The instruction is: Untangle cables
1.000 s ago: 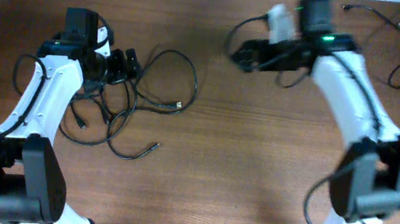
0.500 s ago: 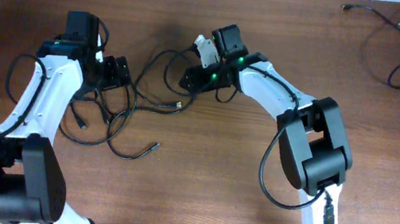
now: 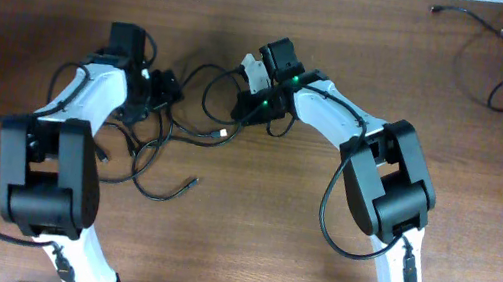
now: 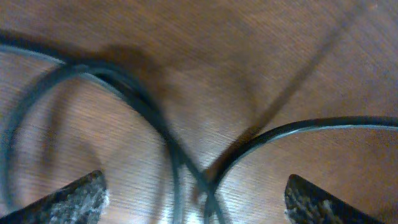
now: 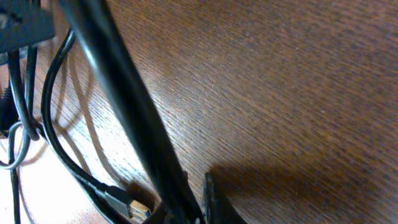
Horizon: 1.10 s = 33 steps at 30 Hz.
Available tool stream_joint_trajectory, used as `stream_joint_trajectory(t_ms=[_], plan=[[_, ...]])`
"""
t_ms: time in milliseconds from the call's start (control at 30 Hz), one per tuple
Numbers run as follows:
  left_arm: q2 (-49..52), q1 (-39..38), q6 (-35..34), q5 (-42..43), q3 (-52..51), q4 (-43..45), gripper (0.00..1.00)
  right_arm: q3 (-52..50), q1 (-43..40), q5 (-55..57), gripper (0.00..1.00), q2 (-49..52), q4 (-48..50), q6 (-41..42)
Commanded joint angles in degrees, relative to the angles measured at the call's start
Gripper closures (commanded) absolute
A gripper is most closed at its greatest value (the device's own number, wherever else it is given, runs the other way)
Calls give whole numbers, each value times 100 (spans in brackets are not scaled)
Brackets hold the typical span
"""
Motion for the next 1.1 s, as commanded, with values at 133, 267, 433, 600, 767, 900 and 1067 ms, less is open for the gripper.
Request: stream_joint_trajectory(t_ms=[133, 267, 433, 600, 767, 900, 1067], plan=[[468, -352, -341, -153, 13, 227, 91, -61, 4, 173, 96, 83, -415, 4], [391, -111, -339, -254, 15, -61, 100, -55, -807, 234, 96, -267, -1506, -170], [348, 494, -339, -247, 15, -472, 100, -55, -2291, 903, 96, -1456, -2562, -450], [348, 809, -339, -146, 15, -531, 97, -55, -3672, 1239, 96, -2997, -2905, -450], [348, 798, -339, -146, 15, -531, 100, -55, -4671, 1246, 96, -4068, -2848, -885], [348, 798, -339, -144, 15, -531, 100, -57, -5289, 2846, 96, -4439, -2975, -782], [348, 798, -247, -138, 15, -553, 100, -61, -5676, 6413, 96, -4162, -3241, 1622]])
